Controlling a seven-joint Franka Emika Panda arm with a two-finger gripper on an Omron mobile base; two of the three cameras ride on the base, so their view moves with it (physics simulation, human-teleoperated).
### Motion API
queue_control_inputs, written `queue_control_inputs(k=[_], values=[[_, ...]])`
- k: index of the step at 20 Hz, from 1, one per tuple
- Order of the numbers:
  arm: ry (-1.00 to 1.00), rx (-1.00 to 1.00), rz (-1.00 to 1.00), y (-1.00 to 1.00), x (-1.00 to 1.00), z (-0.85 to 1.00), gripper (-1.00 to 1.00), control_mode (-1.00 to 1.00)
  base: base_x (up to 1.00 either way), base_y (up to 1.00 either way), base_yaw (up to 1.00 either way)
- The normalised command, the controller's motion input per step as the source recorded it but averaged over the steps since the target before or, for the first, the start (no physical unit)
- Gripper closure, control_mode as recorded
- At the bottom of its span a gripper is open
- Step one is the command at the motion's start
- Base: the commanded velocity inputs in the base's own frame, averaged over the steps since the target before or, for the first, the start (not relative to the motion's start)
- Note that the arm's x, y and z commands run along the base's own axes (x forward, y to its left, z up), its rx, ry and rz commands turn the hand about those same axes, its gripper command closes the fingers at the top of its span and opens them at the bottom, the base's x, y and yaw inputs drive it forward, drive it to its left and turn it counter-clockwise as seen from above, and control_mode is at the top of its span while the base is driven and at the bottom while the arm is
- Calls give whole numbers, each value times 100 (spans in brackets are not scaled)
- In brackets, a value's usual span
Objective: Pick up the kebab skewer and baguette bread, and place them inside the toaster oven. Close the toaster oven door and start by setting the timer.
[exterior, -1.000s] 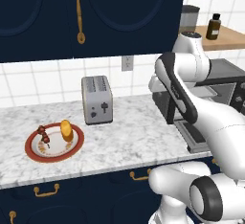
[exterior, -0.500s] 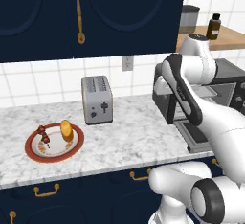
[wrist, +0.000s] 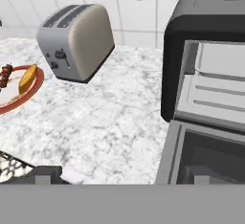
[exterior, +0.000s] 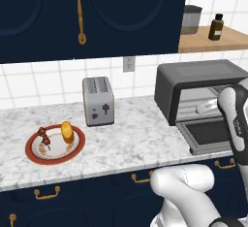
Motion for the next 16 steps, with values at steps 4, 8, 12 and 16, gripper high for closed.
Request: queue_control_inputs(k=[4, 8, 12, 16], values=[[-49, 22, 10, -92, 31, -21, -100, -100, 0, 0, 0], [-38, 17, 2, -73, 65, -11, -100, -100, 0, 0, 0], [-24, 14, 0, -53, 79, -9, -100, -100, 0, 0, 0], [-17, 2, 0, -28, 69, -24, -100, -100, 0, 0, 0]])
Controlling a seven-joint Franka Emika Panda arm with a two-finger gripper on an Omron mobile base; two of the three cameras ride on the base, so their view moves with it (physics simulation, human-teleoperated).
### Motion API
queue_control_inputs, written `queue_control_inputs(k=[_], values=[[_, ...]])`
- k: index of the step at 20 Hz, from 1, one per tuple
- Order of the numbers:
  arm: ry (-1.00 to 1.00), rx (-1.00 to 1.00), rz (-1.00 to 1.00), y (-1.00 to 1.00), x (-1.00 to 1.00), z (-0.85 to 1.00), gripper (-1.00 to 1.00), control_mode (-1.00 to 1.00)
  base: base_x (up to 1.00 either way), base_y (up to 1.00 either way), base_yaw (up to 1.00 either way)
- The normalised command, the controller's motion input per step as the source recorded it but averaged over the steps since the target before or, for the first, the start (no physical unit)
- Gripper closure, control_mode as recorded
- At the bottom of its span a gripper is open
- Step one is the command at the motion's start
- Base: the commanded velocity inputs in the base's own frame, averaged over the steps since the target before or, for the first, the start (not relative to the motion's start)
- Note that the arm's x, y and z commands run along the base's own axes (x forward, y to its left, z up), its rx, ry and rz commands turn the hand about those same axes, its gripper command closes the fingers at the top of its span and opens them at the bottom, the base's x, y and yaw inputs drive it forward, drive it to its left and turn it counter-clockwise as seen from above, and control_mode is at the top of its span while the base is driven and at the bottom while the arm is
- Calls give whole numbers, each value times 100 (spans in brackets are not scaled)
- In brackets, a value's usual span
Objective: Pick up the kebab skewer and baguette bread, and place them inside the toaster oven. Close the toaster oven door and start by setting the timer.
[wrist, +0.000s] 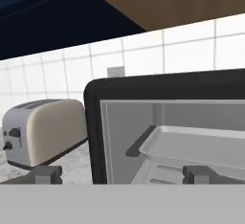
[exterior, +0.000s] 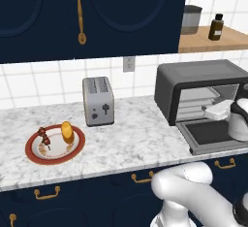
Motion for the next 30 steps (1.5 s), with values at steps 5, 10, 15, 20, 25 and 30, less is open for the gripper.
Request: queue_control_inputs(k=[5, 10, 15, 20, 25, 30], values=[[-4, 0, -1, -35, 65, -14, -100, -100, 0, 0, 0], [0, -3, 0, -35, 53, -7, -100, -100, 0, 0, 0], [0, -13, 0, -2, 45, -30, -100, -100, 0, 0, 0], [-3, -6, 0, -3, 44, -7, -100, -100, 0, 0, 0], [-4, -1, -2, 0, 39, -18, -100, -100, 0, 0, 0], [-1, 0, -4, -2, 38, -14, -100, -100, 0, 0, 0]])
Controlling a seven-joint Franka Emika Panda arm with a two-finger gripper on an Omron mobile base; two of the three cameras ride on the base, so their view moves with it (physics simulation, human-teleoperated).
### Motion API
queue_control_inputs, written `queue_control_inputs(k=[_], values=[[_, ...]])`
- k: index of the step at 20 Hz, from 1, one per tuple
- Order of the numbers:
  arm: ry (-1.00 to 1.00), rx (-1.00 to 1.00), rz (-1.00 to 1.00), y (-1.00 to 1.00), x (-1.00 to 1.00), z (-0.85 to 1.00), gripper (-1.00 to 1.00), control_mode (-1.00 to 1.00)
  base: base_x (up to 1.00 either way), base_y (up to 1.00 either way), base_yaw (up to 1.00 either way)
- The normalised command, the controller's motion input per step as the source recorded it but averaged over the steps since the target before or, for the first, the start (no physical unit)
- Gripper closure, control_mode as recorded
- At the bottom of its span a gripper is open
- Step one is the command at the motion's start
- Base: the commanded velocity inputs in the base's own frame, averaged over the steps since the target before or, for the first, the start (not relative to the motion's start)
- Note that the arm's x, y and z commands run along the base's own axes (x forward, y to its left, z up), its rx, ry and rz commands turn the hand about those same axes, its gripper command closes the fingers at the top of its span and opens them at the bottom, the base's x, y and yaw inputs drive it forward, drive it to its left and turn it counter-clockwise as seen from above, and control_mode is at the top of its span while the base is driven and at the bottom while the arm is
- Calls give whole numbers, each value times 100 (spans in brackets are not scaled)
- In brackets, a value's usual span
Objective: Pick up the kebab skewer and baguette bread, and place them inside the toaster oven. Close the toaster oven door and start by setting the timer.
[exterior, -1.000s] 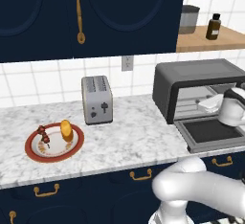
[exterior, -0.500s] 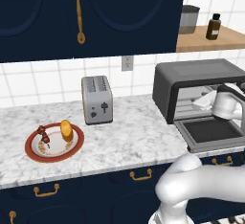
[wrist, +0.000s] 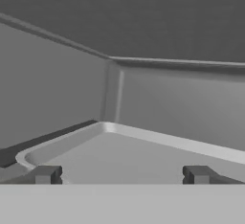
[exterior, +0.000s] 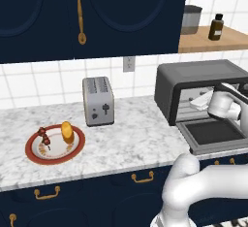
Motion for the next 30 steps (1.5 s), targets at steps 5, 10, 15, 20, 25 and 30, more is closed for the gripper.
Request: queue_control_inputs(k=[5, 10, 15, 20, 25, 30], values=[[0, 0, -5, -7, 29, -16, -100, -100, 0, 0, 0], [0, 0, -2, -18, 26, -7, -100, -100, 0, 0, 0], [7, 0, 0, -27, 7, -30, -100, -100, 0, 0, 0], [23, 0, -3, -33, -16, -58, -100, -100, 0, 0, 0], [17, 0, -2, -28, -44, -80, -100, -100, 0, 0, 0], [8, 0, -6, -22, -75, -83, -100, -100, 0, 0, 0]])
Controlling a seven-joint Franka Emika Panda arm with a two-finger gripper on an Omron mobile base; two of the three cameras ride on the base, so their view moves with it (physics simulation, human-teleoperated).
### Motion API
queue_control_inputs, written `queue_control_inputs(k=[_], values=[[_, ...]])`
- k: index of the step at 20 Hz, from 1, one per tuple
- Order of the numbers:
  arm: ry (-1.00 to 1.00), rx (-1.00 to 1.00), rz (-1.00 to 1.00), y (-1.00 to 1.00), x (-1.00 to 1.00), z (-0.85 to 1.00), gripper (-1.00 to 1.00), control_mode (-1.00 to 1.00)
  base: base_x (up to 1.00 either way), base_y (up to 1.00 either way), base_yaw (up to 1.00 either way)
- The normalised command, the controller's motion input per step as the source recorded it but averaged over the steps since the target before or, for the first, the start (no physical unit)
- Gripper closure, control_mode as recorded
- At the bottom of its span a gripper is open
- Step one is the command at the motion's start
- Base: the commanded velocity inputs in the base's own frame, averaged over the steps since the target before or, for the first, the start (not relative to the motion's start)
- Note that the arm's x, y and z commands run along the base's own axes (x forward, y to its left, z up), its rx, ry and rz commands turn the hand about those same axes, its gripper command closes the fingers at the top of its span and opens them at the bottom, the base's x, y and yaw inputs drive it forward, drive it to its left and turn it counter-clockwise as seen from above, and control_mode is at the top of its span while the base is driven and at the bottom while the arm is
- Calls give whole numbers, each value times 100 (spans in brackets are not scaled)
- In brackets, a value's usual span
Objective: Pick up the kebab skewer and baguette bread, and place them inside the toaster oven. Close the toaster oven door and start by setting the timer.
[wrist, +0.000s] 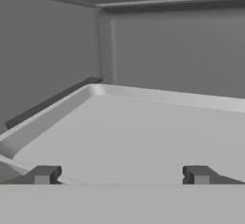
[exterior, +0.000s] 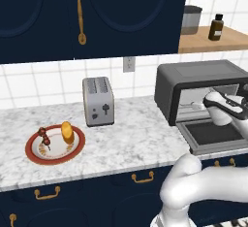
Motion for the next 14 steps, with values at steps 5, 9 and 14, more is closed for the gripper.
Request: queue_control_inputs(k=[5, 9, 14], values=[[17, 0, -9, -32, -86, -60, -100, -100, 0, 0, 0], [23, 0, -9, -32, -79, -45, -100, -100, 0, 0, 0], [25, 0, -7, -40, -76, -31, -100, -100, 0, 0, 0]])
